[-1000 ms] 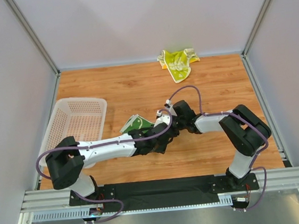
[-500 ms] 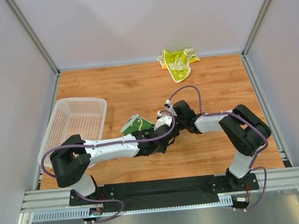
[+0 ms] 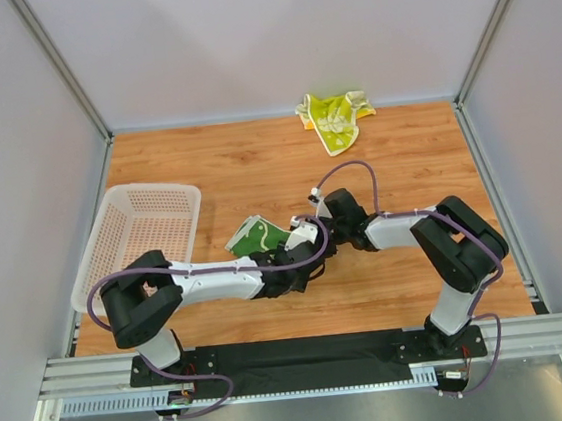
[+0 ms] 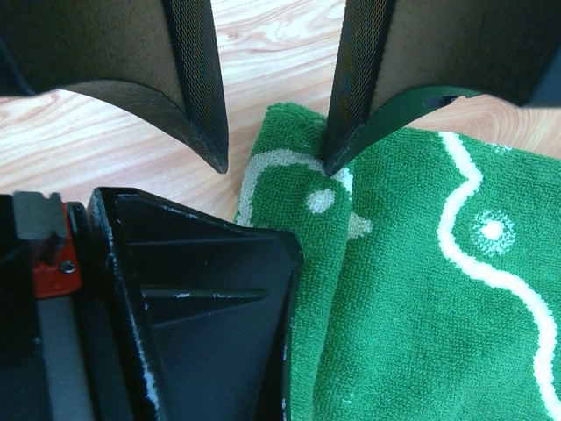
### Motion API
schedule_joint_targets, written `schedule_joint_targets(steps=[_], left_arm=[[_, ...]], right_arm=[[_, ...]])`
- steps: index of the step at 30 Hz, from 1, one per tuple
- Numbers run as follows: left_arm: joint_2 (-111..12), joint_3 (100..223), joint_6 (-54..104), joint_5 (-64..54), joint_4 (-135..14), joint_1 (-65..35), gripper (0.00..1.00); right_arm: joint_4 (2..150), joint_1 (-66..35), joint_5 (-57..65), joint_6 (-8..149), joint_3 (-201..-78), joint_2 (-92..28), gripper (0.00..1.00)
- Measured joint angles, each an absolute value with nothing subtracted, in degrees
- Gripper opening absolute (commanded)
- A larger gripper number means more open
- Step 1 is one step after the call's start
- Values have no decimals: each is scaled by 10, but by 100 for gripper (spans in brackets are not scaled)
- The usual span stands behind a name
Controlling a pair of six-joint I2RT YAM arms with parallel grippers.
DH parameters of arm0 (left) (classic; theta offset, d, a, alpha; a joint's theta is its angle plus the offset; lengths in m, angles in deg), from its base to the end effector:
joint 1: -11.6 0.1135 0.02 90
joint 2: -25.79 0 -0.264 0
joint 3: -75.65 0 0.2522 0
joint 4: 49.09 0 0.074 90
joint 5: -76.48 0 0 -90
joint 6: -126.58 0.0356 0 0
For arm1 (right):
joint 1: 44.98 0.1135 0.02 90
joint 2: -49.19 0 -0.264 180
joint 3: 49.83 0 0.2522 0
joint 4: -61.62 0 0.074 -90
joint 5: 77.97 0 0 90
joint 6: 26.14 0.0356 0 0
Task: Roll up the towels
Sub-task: Roll the towel
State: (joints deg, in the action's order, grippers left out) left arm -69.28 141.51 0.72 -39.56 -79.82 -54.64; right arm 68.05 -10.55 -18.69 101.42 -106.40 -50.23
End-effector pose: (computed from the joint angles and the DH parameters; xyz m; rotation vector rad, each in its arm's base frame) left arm 0.1418 -0.2834 0.1617 0.4979 2.4174 -0.1563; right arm 0.2506 0.1939 0.1231 -0.1964 2.6398 1.1596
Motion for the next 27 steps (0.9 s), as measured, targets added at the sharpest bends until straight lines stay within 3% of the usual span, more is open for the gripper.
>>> schedule_joint_targets(steps=[8,20,27], left_arm=[[-696,1397,8,-407,-769,-547,58],[-692,1362,8,-426,-725,-547,45],[-690,1344,5,-431,-691,-547,50]], right_arm=[[685,-105,-187,1012,-1068,-504,21],[714,-106,-199,998,-1098,-522,21],[728,-119,-212,988,-1118,-537,21]])
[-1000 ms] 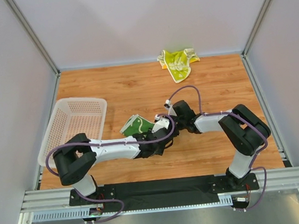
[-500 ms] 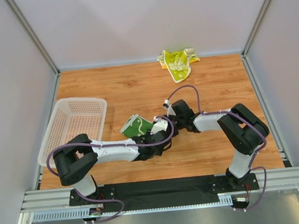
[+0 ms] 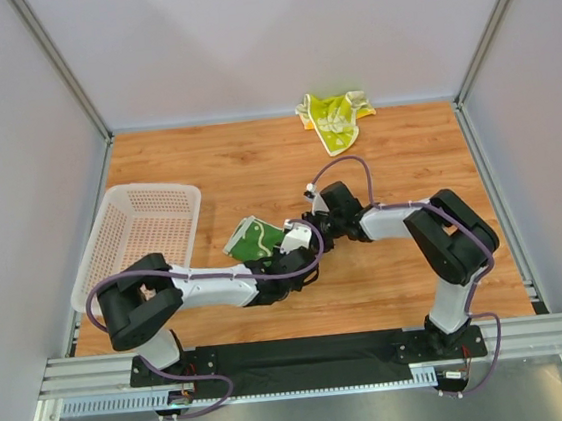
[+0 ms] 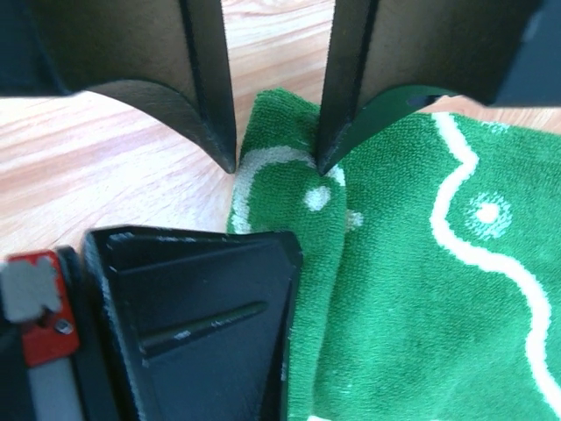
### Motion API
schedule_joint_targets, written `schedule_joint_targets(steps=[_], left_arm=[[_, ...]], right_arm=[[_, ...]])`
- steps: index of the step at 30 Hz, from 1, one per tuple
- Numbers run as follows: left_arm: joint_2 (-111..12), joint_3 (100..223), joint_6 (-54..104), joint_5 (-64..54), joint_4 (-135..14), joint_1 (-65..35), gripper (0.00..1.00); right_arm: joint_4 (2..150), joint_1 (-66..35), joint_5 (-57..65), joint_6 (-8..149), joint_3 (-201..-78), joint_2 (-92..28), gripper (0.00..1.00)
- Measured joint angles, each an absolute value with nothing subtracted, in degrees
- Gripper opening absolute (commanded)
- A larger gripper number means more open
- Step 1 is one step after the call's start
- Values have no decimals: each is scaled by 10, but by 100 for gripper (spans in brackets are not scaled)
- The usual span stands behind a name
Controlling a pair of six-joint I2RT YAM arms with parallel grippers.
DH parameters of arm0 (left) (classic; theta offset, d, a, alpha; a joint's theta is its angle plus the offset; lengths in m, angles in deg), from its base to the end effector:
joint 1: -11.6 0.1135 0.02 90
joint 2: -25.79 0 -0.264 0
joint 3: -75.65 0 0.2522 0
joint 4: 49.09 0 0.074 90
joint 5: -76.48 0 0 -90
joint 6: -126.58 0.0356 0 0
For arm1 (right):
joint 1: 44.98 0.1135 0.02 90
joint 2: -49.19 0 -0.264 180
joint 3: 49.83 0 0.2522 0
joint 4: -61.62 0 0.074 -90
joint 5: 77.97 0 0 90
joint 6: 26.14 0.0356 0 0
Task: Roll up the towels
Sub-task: Roll the towel
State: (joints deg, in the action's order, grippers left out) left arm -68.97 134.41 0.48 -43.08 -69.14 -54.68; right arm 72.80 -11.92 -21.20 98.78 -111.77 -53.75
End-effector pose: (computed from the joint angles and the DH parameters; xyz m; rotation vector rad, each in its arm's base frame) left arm 0.1386 -0.2718 0.1413 0.4338 2.3439 -0.1723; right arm 0.2685 0.1981 0.1234 -0.2296 2.6741 1.1720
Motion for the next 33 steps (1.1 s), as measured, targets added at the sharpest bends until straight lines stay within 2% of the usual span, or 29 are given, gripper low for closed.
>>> schedule_joint_targets(steps=[3,5,9,15,26,33], left_arm=[[-697,1348,4,-436,-686,-548,49],[-706,1354,5,-443,-689,-548,42],[-721,1365,3,-464,-690,-548,21],[-728,1365,-8,-482,-674,-552,10],[-708,1345,-8,-472,-648,-550,6],[-689,1339,-8,-438,-659,-551,3]], right_arm=[[730,-125,-220,985,-1126,-546,21],[733,-127,-224,984,-1131,-550,21],[736,-136,-226,980,-1137,-554,21],[755,-155,-236,974,-1144,-554,22],[807,-211,-246,958,-1194,-577,22],[830,-260,-208,945,-1196,-574,22]])
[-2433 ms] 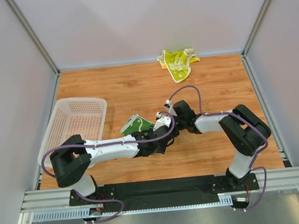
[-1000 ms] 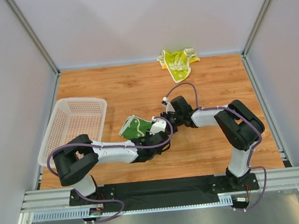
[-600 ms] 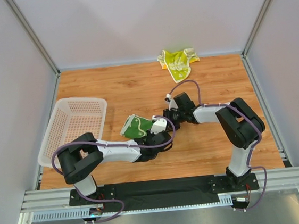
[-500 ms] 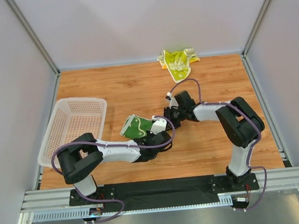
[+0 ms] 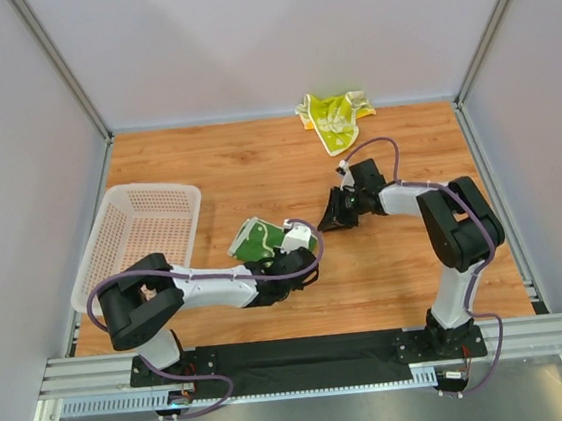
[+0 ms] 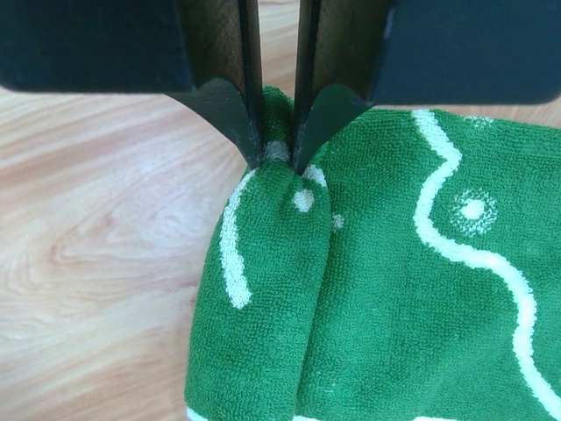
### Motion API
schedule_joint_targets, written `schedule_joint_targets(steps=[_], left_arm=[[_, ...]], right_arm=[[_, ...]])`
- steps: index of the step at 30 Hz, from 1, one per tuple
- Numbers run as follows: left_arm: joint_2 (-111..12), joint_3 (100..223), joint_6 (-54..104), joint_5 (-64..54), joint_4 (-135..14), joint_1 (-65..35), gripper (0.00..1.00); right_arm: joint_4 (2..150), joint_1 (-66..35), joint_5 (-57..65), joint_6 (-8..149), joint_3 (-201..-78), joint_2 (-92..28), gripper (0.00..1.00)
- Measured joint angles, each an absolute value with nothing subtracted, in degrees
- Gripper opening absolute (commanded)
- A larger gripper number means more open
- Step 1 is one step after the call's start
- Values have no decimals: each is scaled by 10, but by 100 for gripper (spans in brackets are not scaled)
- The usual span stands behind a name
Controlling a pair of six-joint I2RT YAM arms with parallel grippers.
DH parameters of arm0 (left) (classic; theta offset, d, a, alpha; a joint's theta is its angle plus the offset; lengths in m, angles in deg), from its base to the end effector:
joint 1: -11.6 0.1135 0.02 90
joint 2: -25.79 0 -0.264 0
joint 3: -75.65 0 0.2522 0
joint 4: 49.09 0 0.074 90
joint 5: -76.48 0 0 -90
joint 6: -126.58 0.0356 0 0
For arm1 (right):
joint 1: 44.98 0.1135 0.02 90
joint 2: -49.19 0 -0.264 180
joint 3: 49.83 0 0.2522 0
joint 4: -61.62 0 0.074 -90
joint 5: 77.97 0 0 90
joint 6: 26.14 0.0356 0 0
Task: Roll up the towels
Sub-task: Roll the towel
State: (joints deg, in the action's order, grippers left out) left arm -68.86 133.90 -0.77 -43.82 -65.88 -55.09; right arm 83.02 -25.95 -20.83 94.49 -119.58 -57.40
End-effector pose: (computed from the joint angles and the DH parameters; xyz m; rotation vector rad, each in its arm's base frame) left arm 0.1380 -0.2750 0.1431 0.3879 2.3126 -0.2234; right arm 0.3264 0.1330 0.1270 0.0473 2.6988 1.0412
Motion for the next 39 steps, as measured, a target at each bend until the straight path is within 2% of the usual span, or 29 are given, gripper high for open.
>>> schedule_joint_targets(steps=[6,17,25,33,39], left_arm=[[-686,1353,-3,-400,-680,-551,3],[-676,1387,-17,-230,-740,-556,6],[-660,1374,-79,-100,-743,-540,6],[-627,1314,-150,-4,-693,-482,6],[-605,1228,-225,84,-611,-409,6]], right_arm=[[849,-274,-187,944,-1150,-502,22],[919,-296,-135,942,-1090,-305,26],[946,-296,-136,942,-1041,-256,27],[961,-295,-143,942,-1020,-228,28],[959,-291,-160,945,-1003,-201,37]])
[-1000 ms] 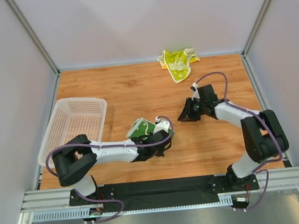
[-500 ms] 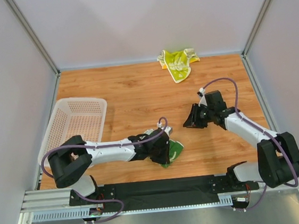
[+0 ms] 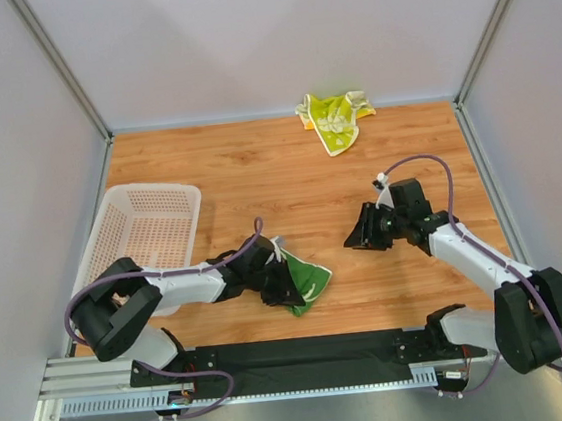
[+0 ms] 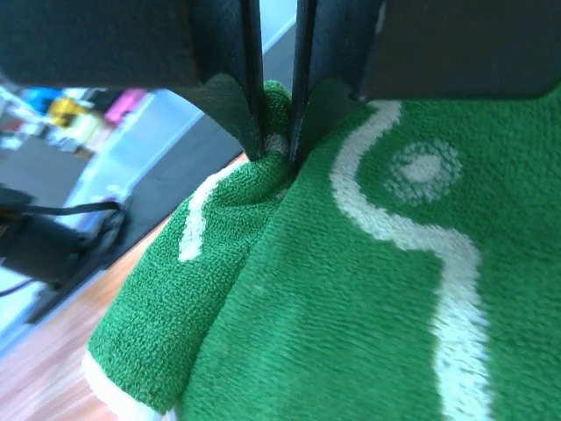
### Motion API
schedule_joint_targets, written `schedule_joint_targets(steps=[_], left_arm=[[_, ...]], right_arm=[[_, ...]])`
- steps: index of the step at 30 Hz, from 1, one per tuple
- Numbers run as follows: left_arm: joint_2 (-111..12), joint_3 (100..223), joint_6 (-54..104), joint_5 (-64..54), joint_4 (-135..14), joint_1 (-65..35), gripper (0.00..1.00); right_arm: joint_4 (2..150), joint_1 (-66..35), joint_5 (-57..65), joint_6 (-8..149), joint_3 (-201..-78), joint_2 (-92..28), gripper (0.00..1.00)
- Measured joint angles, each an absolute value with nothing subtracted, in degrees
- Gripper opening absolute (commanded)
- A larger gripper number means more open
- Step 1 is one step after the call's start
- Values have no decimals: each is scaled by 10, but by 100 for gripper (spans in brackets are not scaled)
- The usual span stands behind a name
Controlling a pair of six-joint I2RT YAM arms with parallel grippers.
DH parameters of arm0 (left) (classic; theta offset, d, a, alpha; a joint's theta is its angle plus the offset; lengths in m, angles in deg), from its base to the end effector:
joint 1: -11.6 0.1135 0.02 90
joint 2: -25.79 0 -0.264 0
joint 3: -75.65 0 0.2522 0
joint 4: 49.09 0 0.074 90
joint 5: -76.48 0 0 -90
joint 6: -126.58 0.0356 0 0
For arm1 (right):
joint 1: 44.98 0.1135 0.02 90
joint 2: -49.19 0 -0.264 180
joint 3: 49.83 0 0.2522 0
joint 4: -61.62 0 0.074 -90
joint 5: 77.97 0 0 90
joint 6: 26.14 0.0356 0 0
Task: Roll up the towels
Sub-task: Roll the towel
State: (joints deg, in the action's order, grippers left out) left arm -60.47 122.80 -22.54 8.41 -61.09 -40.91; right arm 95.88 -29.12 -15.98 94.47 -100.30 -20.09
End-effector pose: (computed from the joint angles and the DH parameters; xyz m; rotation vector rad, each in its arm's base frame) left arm 0.1511 -0.2189 0.1345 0.0303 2.8513 -1.1405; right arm 0.2154 0.0786 0.1948 0.1183 2.5902 0.9326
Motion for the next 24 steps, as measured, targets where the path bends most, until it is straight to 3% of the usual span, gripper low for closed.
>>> schedule_joint_targets(steps=[3,5,8,24], left_arm=[[-608,1196,-264,134,-560,-376,6],[-620,1180,-290,165,-523,-360,6],[-641,1164,-326,205,-474,-343,6],[-670,1082,-468,276,-286,-308,5]], right_arm=[[956,-278,-168,947,-994,-183,46],[949,-264,-172,952,-988,-173,61],[931,-233,-176,956,-977,-160,72],[868,-101,-124,982,-942,-202,75]])
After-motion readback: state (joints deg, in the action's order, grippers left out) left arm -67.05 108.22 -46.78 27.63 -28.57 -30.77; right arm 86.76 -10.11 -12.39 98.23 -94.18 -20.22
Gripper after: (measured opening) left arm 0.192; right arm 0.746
